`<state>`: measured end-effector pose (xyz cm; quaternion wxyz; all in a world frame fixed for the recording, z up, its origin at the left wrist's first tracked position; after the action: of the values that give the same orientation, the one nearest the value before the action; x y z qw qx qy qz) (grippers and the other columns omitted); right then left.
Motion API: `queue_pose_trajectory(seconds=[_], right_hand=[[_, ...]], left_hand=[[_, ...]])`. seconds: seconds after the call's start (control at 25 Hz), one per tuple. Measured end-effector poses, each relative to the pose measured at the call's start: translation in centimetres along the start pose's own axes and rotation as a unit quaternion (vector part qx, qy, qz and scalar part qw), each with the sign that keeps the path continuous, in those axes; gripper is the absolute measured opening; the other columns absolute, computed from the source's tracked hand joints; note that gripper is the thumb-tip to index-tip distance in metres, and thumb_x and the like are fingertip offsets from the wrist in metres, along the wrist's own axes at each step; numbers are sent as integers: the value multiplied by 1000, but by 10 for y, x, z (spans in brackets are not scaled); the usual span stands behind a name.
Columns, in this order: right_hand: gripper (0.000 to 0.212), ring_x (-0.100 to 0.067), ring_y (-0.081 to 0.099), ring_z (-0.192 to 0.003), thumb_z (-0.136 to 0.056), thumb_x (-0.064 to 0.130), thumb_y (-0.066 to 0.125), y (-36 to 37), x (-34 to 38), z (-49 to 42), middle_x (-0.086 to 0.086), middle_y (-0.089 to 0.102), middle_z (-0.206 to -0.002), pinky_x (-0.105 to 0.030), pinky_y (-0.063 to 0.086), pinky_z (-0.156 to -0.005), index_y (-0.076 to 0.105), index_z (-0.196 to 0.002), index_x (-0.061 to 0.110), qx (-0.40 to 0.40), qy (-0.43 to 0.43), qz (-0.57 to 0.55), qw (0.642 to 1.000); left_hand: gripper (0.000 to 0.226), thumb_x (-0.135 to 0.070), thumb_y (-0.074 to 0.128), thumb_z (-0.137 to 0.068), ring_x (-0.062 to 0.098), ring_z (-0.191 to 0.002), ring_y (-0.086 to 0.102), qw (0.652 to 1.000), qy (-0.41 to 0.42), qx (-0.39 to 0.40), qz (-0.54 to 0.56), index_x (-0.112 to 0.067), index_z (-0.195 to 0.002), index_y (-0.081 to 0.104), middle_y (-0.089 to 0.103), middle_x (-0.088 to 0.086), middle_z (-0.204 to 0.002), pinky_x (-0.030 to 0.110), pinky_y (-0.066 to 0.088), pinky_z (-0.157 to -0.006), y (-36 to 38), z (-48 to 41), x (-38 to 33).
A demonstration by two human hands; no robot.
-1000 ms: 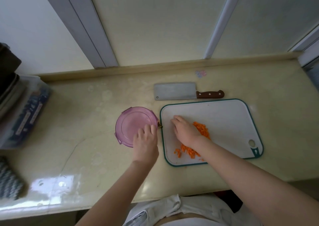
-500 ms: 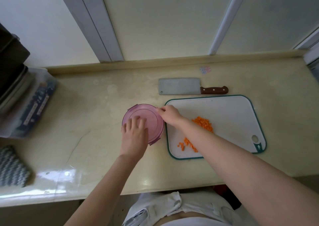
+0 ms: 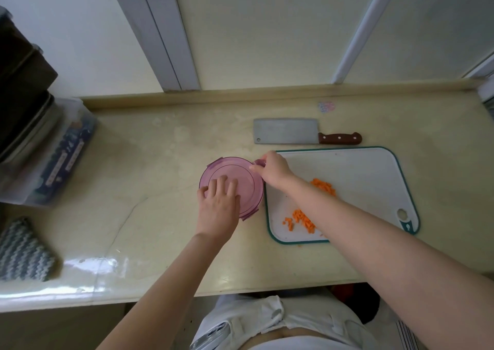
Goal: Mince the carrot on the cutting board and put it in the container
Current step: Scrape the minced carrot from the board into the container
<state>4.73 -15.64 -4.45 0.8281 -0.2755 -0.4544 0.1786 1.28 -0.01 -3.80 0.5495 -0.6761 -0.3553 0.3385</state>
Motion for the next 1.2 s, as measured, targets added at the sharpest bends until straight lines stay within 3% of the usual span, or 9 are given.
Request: queue_pose_trajectory(seconds=[0.16, 0.28, 0.36, 0.44, 0.6, 0.72, 0.92, 1.12, 1.2], right_hand=[[34, -25, 57, -88, -94, 36, 54, 22, -27, 28, -8, 51, -94, -24, 41, -71, 48, -109, 6, 50, 59, -21, 997], [23, -17, 60, -67, -97, 25, 52, 46, -35, 67, -7, 60, -76, -21, 52, -61, 58, -87, 6, 153, 156, -221, 951], [18, -14, 59, -62, -97, 16, 54, 54, -36, 75, -8, 64, -75, -19, 54, -59, 61, -83, 6, 147, 161, -280, 935], [13, -14, 59, -64, -97, 14, 52, 48, -36, 71, -9, 63, -79, -22, 55, -63, 59, -93, 5, 140, 144, -257, 945], [29, -23, 62, -98, -97, 26, 52, 20, -43, 57, -8, 58, -109, -40, 54, -88, 41, -119, 11, 157, 134, -111, 972], [20, -23, 61, -94, -98, 19, 50, 7, -43, 48, -11, 58, -106, -43, 53, -90, 41, -115, 11, 137, 127, -146, 971], [15, -15, 48, -80, -102, 21, 43, 22, -48, 51, -8, 51, -99, -29, 45, -74, 39, -112, 10, 118, 153, -272, 943], [31, -23, 49, -111, -102, 30, 38, 23, -49, 50, -9, 46, -119, -40, 40, -103, 35, -124, 8, 111, 118, -163, 973], [30, -24, 48, -112, -102, 28, 39, 19, -45, 54, -8, 45, -116, -39, 40, -102, 36, -121, 6, 87, 88, -114, 986]], left_hand=[[24, -16, 70, -75, 28, -80, 58, 1000, -3, 15, 24, -14, -98, 62, 61, 9, -100, 38, 45, -66, -4, -4, 1], [30, -14, 76, -68, 29, -77, 58, 999, -9, 39, 35, -12, -95, 64, 62, 11, -96, 38, 45, -63, -4, -6, -1], [30, -10, 75, -67, 29, -77, 58, 998, -5, 48, 43, -11, -95, 64, 61, 12, -95, 38, 44, -63, -5, -7, -1], [28, -3, 69, -72, 32, -81, 56, 995, -24, 47, 80, -9, -99, 64, 59, 14, -97, 38, 41, -65, -7, -10, 5], [26, 0, 47, -90, 38, -98, 45, 963, -135, 31, 232, 1, -115, 56, 49, 22, -109, 41, 35, -86, -6, -17, 30], [27, -11, 40, -98, 38, -105, 42, 939, -202, 45, 275, 1, -119, 52, 49, 22, -113, 37, 31, -92, 5, -18, 45], [33, -22, 31, -101, 35, -103, 44, 929, -221, 108, 276, -1, -117, 50, 55, 17, -115, 35, 29, -84, 20, -14, 46], [34, -26, 31, -101, 33, -110, 42, 915, -249, 152, 280, -2, -119, 47, 51, 17, -120, 38, 28, -89, 23, -17, 47], [33, -29, 34, -100, 31, -114, 41, 901, -262, 173, 300, -5, -118, 47, 52, 13, -120, 39, 28, -93, 24, -19, 49]])
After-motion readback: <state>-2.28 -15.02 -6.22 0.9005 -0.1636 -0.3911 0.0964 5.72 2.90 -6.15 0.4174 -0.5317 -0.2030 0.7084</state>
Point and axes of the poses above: each hand's wrist, its own z-axis away from the middle knuckle, its own y-axis out of the palm, x = y × z, the point moved 5 cm from there along -z, towards the middle knuckle
